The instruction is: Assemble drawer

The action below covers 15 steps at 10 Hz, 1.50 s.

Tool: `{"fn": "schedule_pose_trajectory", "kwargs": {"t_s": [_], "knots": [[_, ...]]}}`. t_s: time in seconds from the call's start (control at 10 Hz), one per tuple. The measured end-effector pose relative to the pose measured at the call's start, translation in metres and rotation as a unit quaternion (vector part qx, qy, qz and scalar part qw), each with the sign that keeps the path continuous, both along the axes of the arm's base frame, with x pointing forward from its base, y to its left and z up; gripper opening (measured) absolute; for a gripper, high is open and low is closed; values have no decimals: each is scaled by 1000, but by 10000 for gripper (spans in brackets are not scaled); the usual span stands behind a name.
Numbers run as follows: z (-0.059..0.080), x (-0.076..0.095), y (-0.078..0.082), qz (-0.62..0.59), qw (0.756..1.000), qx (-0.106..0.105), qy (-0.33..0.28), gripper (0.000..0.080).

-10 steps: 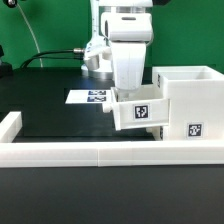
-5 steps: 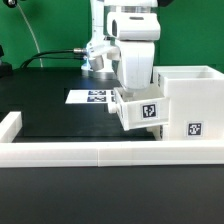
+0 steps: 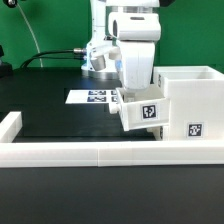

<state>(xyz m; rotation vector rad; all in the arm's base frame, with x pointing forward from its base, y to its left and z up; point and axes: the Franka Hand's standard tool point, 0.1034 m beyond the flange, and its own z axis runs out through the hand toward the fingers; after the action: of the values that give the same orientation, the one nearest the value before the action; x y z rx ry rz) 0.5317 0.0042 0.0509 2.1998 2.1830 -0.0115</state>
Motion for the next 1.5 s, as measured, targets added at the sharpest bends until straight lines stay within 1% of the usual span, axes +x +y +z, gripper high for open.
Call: {"fn": "schedule_pose_trajectory", "kwargs": {"t_s": [0.5,1.0,1.5], "knots": [[0,0,1,-13,1000,1,-2,44],[0,-1,5,-74,997,1,-1,44],[0,-2,5,-74,997,-1,2,44]]}}
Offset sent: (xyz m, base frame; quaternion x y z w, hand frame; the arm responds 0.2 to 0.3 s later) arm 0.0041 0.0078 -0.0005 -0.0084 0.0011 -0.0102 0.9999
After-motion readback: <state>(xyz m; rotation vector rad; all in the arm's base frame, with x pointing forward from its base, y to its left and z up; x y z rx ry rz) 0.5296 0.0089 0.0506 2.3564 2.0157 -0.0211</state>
